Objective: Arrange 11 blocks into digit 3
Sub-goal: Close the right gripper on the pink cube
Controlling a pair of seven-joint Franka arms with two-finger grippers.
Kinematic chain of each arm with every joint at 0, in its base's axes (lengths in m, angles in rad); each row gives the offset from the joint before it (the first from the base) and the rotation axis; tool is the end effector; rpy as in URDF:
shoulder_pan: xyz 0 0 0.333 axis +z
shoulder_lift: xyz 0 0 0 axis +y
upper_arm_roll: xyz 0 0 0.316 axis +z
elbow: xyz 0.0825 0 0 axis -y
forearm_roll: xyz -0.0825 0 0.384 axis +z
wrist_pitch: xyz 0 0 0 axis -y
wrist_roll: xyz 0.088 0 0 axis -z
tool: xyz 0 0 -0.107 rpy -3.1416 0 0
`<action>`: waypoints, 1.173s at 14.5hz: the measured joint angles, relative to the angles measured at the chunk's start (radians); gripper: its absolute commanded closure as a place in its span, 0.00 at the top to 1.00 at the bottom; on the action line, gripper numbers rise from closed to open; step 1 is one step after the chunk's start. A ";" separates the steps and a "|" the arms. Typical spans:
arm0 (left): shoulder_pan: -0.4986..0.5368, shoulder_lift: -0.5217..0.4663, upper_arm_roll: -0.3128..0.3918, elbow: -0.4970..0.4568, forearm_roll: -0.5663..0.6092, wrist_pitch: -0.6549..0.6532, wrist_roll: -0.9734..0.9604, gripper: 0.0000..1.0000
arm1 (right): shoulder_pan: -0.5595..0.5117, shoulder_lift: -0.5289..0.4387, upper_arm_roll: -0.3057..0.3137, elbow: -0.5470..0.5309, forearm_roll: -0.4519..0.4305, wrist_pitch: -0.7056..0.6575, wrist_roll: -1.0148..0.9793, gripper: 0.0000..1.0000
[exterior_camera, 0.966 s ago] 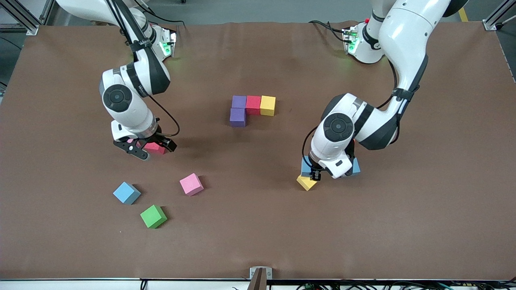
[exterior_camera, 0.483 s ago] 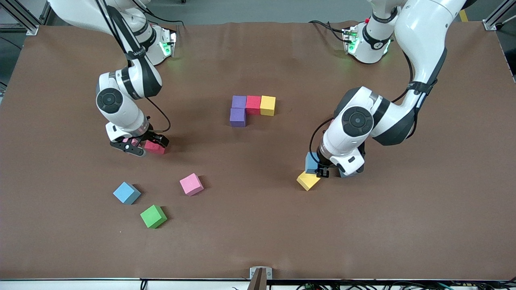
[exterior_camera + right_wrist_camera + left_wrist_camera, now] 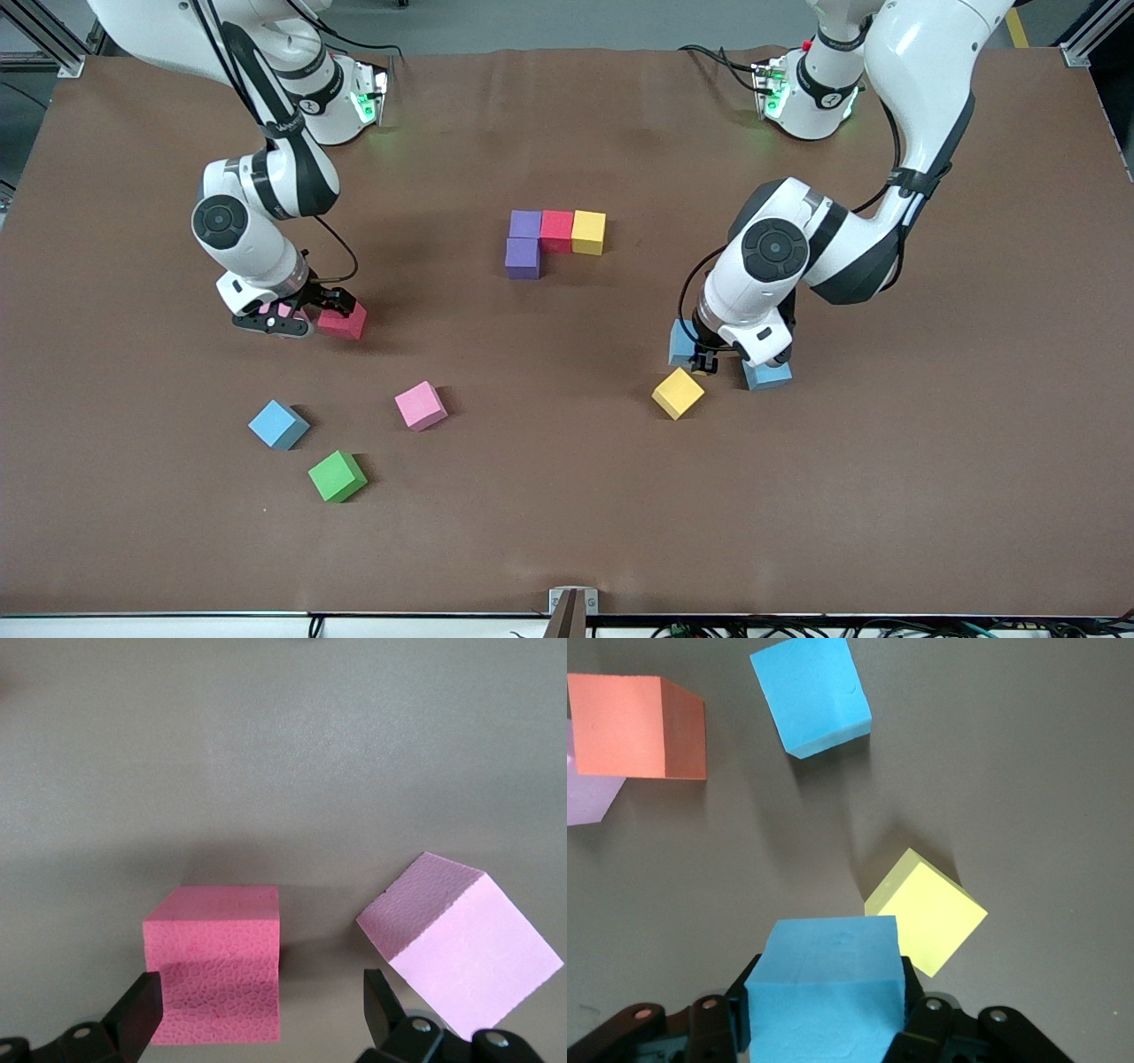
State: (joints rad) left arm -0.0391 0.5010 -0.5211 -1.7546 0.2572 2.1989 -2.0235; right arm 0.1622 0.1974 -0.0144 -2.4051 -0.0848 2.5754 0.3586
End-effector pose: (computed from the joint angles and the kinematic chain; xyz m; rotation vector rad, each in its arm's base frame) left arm 0.5784 -0.3142 0.3168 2.4126 1.9678 -0.0397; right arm 0.4902 0.0743 0.2301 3.0815 -0.2135 -0.0223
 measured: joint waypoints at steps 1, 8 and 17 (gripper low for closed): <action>0.000 0.001 0.000 -0.002 0.007 0.000 0.000 0.32 | 0.000 0.000 0.001 0.000 0.000 0.002 0.000 1.00; 0.001 0.003 0.000 -0.001 0.023 0.007 0.000 0.32 | 0.000 0.011 0.014 -0.001 0.000 0.051 0.000 1.00; 0.005 0.013 0.001 0.003 0.023 0.012 0.000 0.32 | 0.002 0.085 0.021 -0.002 0.000 0.124 -0.001 0.56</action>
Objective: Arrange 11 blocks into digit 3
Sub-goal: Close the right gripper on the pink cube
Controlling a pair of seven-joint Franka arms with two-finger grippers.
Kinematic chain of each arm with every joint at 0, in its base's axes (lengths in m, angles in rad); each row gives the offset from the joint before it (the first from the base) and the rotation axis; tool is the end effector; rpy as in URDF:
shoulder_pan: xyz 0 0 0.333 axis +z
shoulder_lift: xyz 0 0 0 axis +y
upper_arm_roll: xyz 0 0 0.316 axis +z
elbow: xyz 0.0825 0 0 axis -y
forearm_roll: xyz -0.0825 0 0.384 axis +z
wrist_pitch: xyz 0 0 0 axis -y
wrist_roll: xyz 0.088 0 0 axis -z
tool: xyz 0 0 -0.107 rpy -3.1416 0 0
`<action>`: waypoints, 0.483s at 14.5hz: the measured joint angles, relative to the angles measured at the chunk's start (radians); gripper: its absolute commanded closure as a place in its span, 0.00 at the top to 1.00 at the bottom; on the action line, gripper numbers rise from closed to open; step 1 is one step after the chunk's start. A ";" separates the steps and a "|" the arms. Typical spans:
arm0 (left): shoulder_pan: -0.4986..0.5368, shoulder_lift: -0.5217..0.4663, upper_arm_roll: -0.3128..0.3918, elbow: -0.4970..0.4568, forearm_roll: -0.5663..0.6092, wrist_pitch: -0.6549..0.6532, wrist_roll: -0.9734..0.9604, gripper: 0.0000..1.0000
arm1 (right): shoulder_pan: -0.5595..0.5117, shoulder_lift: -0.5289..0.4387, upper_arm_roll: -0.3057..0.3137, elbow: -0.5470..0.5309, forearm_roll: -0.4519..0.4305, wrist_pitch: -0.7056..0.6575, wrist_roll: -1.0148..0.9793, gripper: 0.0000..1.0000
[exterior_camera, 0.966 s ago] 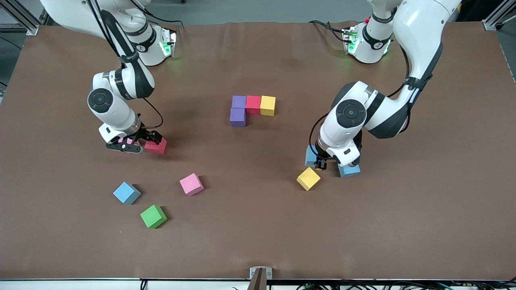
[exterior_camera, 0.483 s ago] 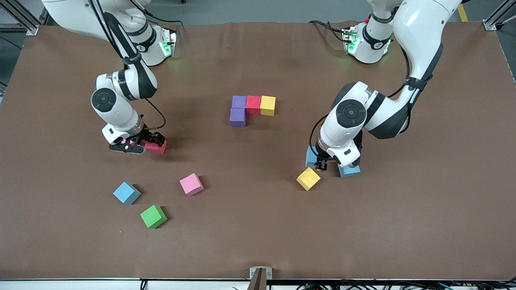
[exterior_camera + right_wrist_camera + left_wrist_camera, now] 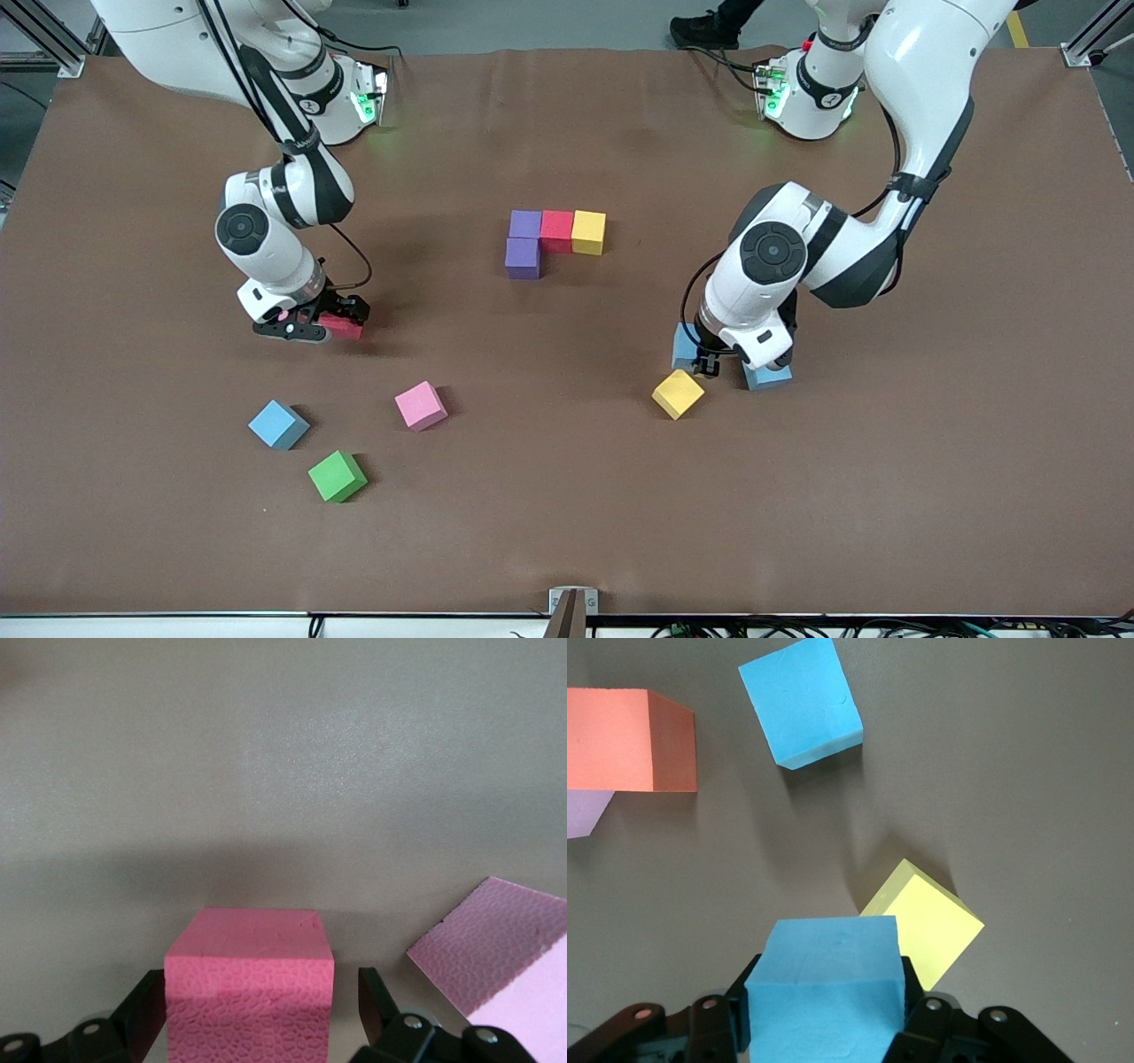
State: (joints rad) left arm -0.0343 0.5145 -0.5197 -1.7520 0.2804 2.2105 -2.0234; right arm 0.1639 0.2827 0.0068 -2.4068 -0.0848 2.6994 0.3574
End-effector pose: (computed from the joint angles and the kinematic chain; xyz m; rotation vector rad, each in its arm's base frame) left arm 0.5822 -0.3109 0.3108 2.4191 1.9598 -0.0204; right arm 0.4905 0.0876 0.1979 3.1057 -0.1718 0.0291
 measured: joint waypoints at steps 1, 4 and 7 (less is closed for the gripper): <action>0.001 0.002 0.000 0.000 0.000 0.001 0.000 0.32 | 0.000 0.000 0.000 0.000 0.000 0.000 0.000 0.42; 0.001 0.004 0.000 0.004 0.000 0.002 0.000 0.32 | 0.000 -0.002 0.001 0.001 0.000 -0.002 0.000 0.03; 0.001 0.004 0.000 0.006 0.000 0.002 0.000 0.32 | 0.008 -0.006 0.027 0.009 0.000 -0.038 0.001 0.03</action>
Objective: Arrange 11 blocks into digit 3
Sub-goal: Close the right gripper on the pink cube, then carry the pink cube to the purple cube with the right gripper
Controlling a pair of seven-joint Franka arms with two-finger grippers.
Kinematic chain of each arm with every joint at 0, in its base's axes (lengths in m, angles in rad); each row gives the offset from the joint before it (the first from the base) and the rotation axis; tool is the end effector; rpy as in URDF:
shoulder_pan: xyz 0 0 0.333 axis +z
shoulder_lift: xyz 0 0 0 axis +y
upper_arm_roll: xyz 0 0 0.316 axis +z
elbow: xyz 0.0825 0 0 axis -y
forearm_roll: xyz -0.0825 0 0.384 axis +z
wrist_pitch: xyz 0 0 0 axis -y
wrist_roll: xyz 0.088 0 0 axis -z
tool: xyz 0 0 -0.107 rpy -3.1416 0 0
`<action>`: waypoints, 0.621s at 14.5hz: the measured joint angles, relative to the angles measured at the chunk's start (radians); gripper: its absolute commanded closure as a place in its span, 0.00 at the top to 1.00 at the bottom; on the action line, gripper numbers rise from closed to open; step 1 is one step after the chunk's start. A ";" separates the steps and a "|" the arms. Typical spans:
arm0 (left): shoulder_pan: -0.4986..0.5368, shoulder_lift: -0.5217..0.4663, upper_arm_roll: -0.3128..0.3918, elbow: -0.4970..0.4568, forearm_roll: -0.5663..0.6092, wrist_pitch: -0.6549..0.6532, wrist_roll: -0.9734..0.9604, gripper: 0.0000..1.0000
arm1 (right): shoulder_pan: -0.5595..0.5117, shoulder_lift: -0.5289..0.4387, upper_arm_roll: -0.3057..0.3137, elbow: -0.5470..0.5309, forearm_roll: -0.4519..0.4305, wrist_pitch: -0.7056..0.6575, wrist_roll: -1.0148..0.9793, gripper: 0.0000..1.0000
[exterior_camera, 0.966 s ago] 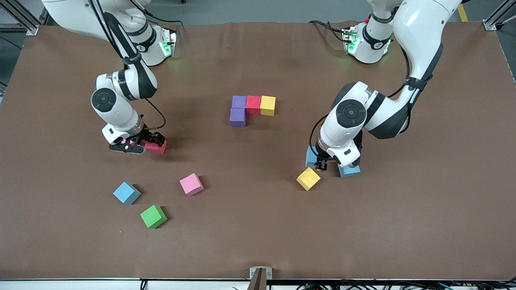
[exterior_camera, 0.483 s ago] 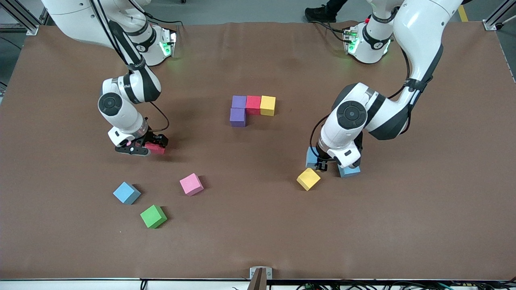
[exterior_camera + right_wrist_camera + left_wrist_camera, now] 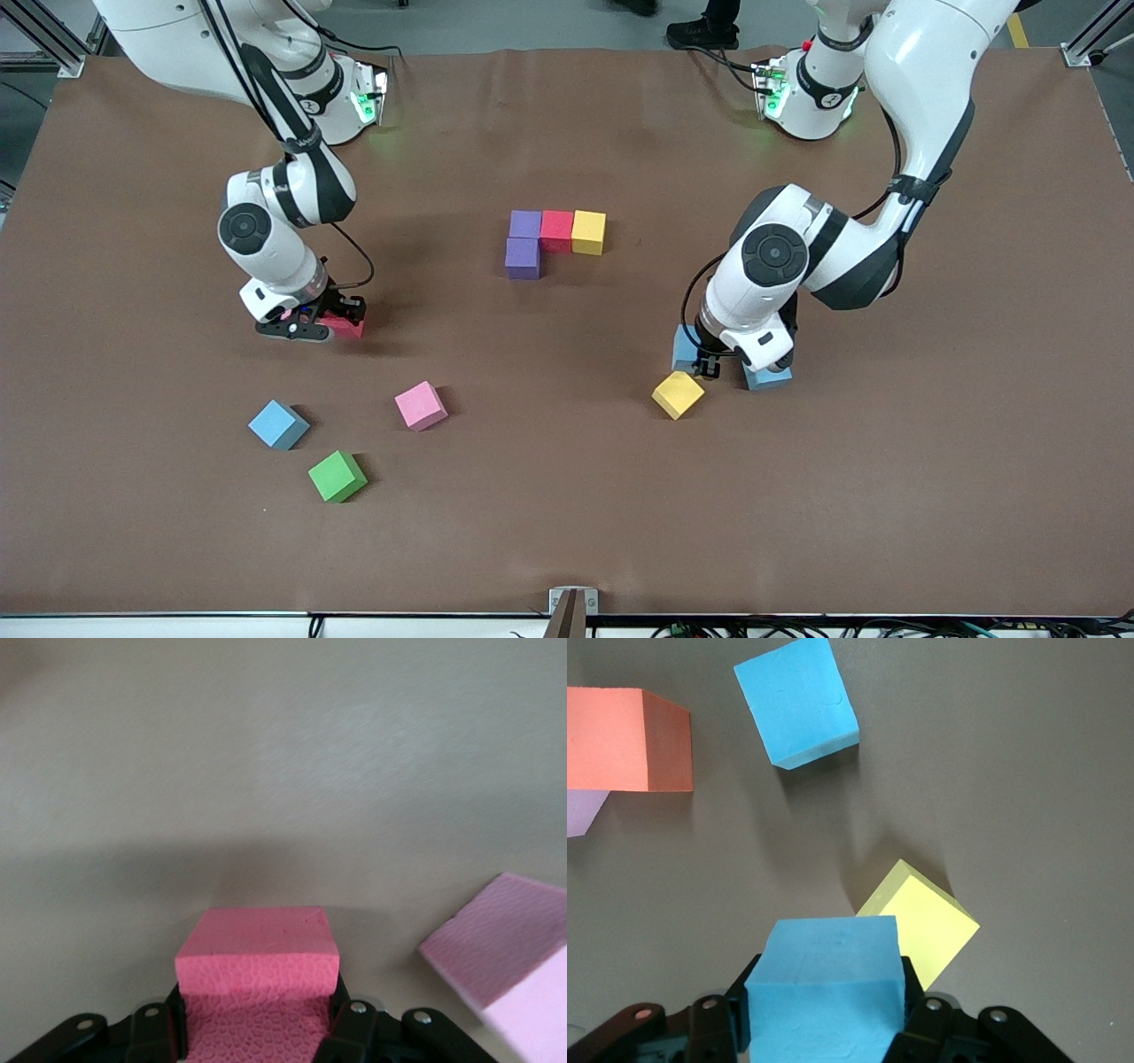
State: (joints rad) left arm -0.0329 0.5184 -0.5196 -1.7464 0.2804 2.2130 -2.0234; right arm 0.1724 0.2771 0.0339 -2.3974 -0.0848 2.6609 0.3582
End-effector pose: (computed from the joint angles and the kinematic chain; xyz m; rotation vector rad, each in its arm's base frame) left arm 0.5844 -0.3104 0.3111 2.4125 1.9602 -0.0207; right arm 0.4877 0.1051 0.2005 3.1073 -0.1207 -0.0068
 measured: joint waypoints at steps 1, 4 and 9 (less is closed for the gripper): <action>0.000 0.000 0.000 0.000 0.000 0.000 0.000 0.32 | 0.012 -0.005 0.017 0.013 0.000 -0.040 0.001 0.03; 0.000 0.001 0.000 0.000 0.000 0.000 0.000 0.32 | 0.064 -0.025 0.073 0.096 0.004 -0.196 0.018 0.03; 0.000 0.001 -0.001 0.001 0.000 0.000 0.000 0.32 | 0.193 -0.030 0.135 0.247 0.109 -0.267 0.192 0.03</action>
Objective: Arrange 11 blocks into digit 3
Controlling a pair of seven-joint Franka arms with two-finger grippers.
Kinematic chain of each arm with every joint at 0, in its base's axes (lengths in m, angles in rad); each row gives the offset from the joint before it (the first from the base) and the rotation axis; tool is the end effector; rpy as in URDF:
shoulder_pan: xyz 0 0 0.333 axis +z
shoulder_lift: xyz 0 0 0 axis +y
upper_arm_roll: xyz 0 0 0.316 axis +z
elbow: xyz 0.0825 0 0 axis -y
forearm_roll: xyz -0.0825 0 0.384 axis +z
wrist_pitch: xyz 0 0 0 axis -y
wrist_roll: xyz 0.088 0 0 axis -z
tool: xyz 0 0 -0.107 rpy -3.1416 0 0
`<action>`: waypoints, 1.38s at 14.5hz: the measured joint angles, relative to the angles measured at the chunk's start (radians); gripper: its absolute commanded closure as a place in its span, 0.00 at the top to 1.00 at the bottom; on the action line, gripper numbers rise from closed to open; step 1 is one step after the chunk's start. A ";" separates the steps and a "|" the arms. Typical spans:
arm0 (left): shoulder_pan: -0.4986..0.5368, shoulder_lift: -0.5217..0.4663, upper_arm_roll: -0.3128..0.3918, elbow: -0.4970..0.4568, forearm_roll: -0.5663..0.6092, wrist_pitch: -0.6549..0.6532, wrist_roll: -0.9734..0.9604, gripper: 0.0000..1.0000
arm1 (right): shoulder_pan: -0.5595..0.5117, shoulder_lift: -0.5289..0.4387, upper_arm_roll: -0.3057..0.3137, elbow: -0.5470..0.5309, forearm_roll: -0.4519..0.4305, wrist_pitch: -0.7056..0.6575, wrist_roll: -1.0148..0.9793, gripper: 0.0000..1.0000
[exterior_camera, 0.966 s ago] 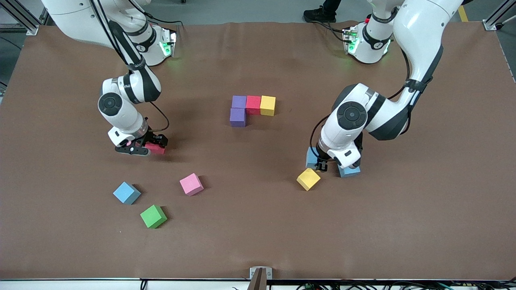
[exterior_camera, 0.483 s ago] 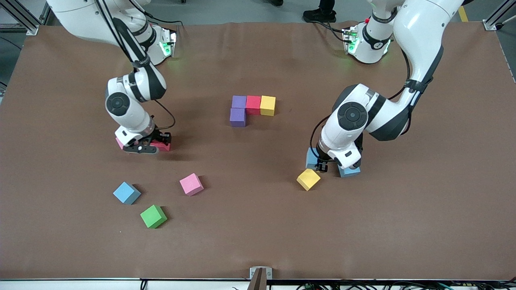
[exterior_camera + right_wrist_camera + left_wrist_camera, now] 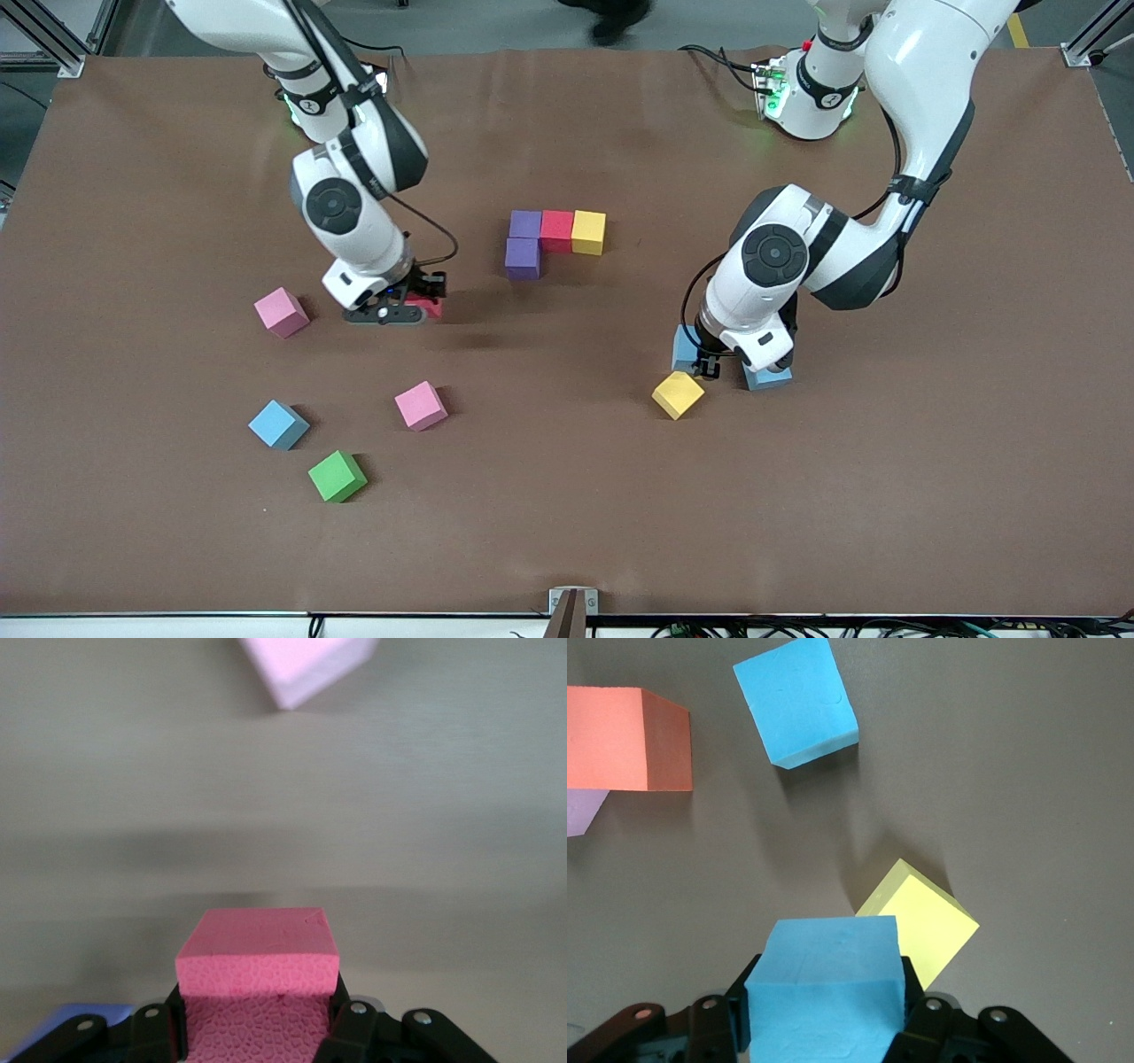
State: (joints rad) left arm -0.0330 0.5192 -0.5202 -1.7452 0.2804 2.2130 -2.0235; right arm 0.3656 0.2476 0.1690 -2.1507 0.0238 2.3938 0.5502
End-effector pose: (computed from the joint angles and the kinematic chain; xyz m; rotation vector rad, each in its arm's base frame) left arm 0.5845 -0.3108 0.3112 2.4121 1.9594 -0.0213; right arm 0.4872 0.2876 0.2868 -3.0922 0.0589 0.0476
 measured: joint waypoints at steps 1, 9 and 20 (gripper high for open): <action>0.000 0.000 0.000 0.000 0.000 0.000 0.000 0.32 | 0.034 0.014 0.002 0.031 0.001 -0.002 0.042 0.03; 0.000 0.007 0.000 0.001 0.000 0.000 0.000 0.32 | 0.145 0.205 0.003 0.227 0.002 -0.005 0.188 0.03; 0.000 0.010 0.000 0.001 0.000 0.000 0.000 0.32 | 0.187 0.252 0.000 0.231 -0.044 -0.008 0.260 0.03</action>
State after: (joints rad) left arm -0.0334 0.5295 -0.5198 -1.7438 0.2804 2.2130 -2.0234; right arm 0.5525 0.4994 0.1687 -1.9193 -0.0202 2.3859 0.8098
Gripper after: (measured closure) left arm 0.392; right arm 0.432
